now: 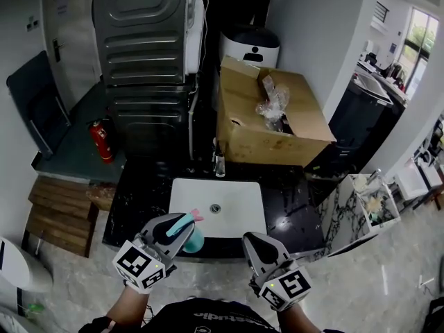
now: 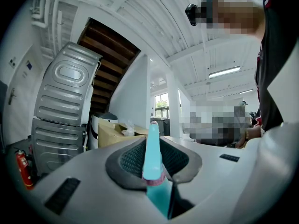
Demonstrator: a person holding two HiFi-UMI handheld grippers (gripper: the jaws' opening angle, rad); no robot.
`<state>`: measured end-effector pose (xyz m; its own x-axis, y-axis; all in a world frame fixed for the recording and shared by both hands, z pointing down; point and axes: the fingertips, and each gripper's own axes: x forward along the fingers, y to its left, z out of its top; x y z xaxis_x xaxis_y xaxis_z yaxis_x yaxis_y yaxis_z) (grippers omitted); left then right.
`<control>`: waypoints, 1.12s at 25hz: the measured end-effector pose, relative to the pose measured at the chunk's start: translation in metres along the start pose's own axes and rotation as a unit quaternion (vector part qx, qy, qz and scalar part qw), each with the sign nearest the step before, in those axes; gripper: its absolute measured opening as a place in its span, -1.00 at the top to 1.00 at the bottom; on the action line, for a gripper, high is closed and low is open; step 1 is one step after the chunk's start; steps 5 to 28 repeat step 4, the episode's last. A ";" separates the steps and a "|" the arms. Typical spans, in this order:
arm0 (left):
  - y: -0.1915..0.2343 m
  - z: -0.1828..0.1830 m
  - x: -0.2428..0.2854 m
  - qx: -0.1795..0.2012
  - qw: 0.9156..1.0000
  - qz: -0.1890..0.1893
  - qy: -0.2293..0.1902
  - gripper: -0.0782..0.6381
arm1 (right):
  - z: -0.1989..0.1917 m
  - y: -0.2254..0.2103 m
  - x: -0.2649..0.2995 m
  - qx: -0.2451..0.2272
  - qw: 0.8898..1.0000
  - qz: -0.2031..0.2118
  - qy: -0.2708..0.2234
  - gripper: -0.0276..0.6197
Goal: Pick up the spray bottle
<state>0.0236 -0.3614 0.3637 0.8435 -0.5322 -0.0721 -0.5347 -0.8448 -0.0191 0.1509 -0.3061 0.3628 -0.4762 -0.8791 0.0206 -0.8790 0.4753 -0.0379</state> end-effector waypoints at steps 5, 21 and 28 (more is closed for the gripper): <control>0.001 0.003 0.000 -0.002 1.000 0.000 -0.003 0.53 | 0.003 0.000 -0.001 -0.001 1.000 -0.002 -0.001 0.80; 0.001 0.003 0.000 -0.002 1.000 0.000 -0.003 0.53 | 0.003 0.000 -0.001 -0.001 1.000 -0.002 -0.001 0.80; 0.001 0.003 0.000 -0.002 1.000 0.000 -0.003 0.53 | 0.003 0.000 -0.001 -0.001 1.000 -0.002 -0.001 0.80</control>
